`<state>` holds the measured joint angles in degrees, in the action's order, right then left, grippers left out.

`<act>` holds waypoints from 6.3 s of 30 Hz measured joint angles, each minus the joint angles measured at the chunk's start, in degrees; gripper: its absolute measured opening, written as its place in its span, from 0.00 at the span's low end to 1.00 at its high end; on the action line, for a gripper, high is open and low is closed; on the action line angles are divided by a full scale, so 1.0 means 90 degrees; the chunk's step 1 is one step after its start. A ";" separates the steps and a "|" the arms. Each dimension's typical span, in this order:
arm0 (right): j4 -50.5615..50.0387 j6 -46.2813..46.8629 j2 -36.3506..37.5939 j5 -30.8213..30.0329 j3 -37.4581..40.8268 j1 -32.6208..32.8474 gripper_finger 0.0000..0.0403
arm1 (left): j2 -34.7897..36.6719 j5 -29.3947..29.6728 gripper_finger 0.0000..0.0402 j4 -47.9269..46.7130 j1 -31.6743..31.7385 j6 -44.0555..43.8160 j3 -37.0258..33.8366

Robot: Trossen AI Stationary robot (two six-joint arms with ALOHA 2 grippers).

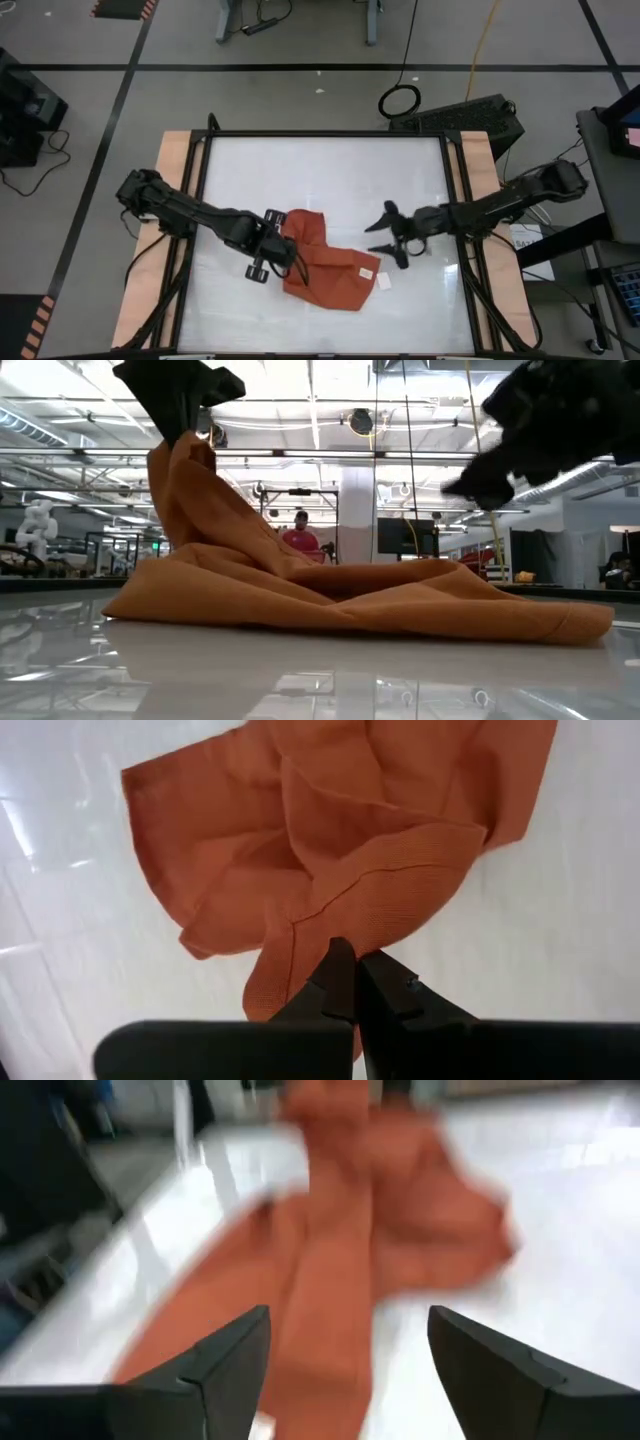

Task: Roll towel
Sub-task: Roll the orange towel

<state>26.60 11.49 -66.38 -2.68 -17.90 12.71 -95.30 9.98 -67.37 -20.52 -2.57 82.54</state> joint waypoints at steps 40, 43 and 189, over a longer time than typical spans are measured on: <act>-0.4691 0.0355 -0.1907 -0.1528 -0.2412 0.1661 0.00 | 0.0094 0.2664 0.00 -0.1050 -0.0177 -0.0710 0.0040; -0.6022 0.0221 -0.1513 -0.2374 -0.3105 0.1775 0.00 | 0.0164 0.3293 0.00 -0.1534 -0.0216 -0.1147 0.0303; -0.4567 0.1631 -0.2284 -0.0658 -0.2786 0.2233 0.37 | -0.0906 -0.1207 0.33 0.1704 0.0906 0.0333 -0.1826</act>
<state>-14.51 26.16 -86.94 -8.60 -42.98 32.81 -103.45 -0.89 -52.04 -12.36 0.42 66.11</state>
